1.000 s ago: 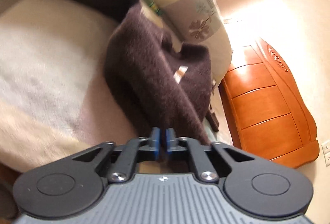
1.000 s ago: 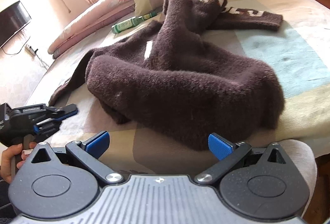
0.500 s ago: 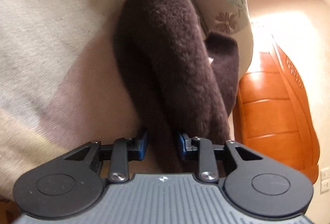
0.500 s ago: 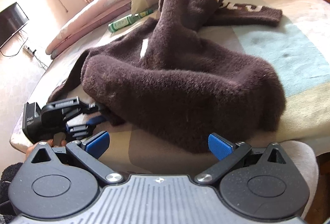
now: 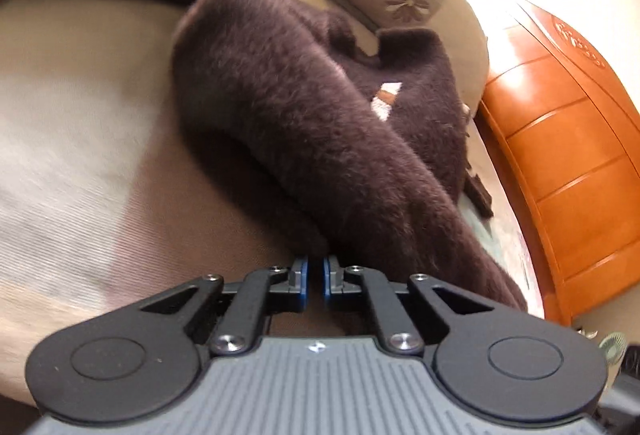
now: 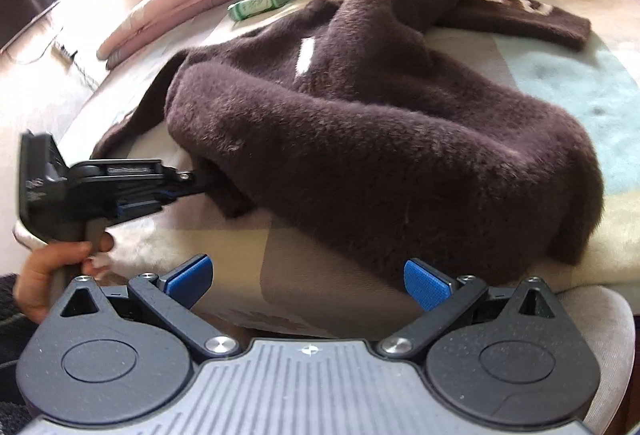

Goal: Fold clothes

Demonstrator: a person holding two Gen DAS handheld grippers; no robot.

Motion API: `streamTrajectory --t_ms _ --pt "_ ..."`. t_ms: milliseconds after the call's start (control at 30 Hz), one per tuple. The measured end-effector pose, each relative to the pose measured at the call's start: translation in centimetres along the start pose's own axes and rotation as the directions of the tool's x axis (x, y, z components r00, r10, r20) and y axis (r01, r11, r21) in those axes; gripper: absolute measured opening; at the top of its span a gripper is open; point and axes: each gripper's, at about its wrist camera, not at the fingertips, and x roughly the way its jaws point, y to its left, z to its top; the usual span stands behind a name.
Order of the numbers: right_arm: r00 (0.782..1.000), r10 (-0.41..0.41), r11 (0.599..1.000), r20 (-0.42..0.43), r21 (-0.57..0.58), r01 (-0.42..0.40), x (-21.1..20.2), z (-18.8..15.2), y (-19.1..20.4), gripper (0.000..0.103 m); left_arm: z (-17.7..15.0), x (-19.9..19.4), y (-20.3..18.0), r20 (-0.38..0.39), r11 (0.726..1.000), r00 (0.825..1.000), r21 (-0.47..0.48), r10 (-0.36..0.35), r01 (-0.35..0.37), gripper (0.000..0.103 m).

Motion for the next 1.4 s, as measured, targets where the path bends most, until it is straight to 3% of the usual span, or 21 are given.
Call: streamTrajectory --t_ms 33,233,333,367,433,467,500,600,633,700,833,967,1100,1133,1200,1300,1367,1400 --pt "1.000 0.003 1.000 0.001 -0.005 -0.003 -0.1 0.1 0.2 0.103 -0.1 -0.9 0.0 0.006 1.000 1.000 0.017 0.002 -0.002 0.000" --pt "0.999 0.038 0.999 0.002 -0.026 -0.038 0.2 0.3 1.1 0.103 0.6 -5.4 0.8 0.037 0.999 0.998 0.033 -0.043 0.042 0.000" --pt "0.997 0.075 0.995 0.006 -0.073 -0.074 0.8 0.4 2.2 0.103 0.9 -4.0 -0.9 0.015 0.995 1.000 0.094 0.028 -0.029 0.001" --pt "0.996 0.086 0.990 0.020 -0.109 -0.084 0.9 0.4 2.8 0.103 1.0 -3.6 -1.6 0.008 0.990 0.998 0.125 0.056 -0.057 0.008" --pt "0.992 0.113 0.975 0.047 -0.199 -0.102 1.1 0.4 4.2 0.103 0.6 -3.4 -2.5 0.014 0.973 0.993 0.197 0.119 -0.119 0.033" --pt "0.991 0.118 0.963 0.057 -0.248 -0.101 1.4 0.4 4.9 0.102 0.3 -3.4 -2.9 0.027 0.960 0.987 0.229 0.156 -0.158 0.054" --pt "0.993 0.108 0.954 0.056 -0.288 -0.088 1.8 0.3 5.5 0.099 0.0 -3.4 -3.4 0.041 0.945 0.980 0.260 0.192 -0.196 0.066" --pt "0.995 0.092 0.917 0.032 -0.393 -0.072 3.7 0.3 7.1 0.072 -0.3 -3.5 -4.5 0.083 0.912 0.969 0.326 0.234 -0.248 0.069" --pt "0.996 0.088 0.902 0.021 -0.426 -0.071 4.3 0.2 7.7 0.061 -0.3 -3.7 -4.7 0.091 0.904 0.967 0.343 0.238 -0.255 0.070" --pt "0.998 0.065 0.865 0.017 -0.500 -0.047 5.6 0.1 8.9 0.055 -0.2 -4.1 -5.1 0.109 0.886 0.963 0.378 0.246 -0.269 0.076" --pt "0.997 -0.013 0.750 0.074 -0.658 0.058 7.8 -0.5 11.8 0.055 -0.1 -4.8 -5.9 0.117 0.818 0.949 0.483 0.294 -0.313 0.079" --pt "0.981 -0.114 0.601 0.160 -0.775 0.196 10.2 -1.3 13.4 0.055 -0.2 -5.1 -6.1 0.085 0.768 0.943 0.559 0.322 -0.313 0.082" --pt "0.966 -0.179 0.519 0.186 -0.817 0.253 11.9 -1.4 14.0 0.055 -0.2 -4.9 -6.1 0.065 0.733 0.937 0.605 0.344 -0.311 0.083" --pt "0.963 -0.188 0.503 0.190 -0.824 0.261 12.2 -1.4 14.1 0.054 -0.1 -4.8 -6.0 0.057 0.734 0.939 0.608 0.340 -0.302 0.083" --pt "0.963 -0.181 0.497 0.200 -0.826 0.265 12.6 -1.1 14.1 0.054 0.1 -5.0 -5.9 0.057 0.743 0.943 0.601 0.328 -0.294 0.083" --pt "0.965 -0.170 0.524 0.200 -0.811 0.260 13.4 0.1 14.1 0.054 0.5 -5.3 -5.7 0.067 0.755 0.946 0.585 0.318 -0.296 0.083" --pt "0.971 -0.164 0.563 0.177 -0.791 0.239 13.8 1.0 14.1 0.046 0.6 -5.6 -5.5 0.076 0.757 0.945 0.579 0.319 -0.302 0.083" --pt "0.972 -0.165 0.577 0.167 -0.783 0.233 13.9 1.2 14.1 0.036 0.6 -5.9 -5.4 0.082 0.757 0.944 0.577 0.320 -0.307 0.083"
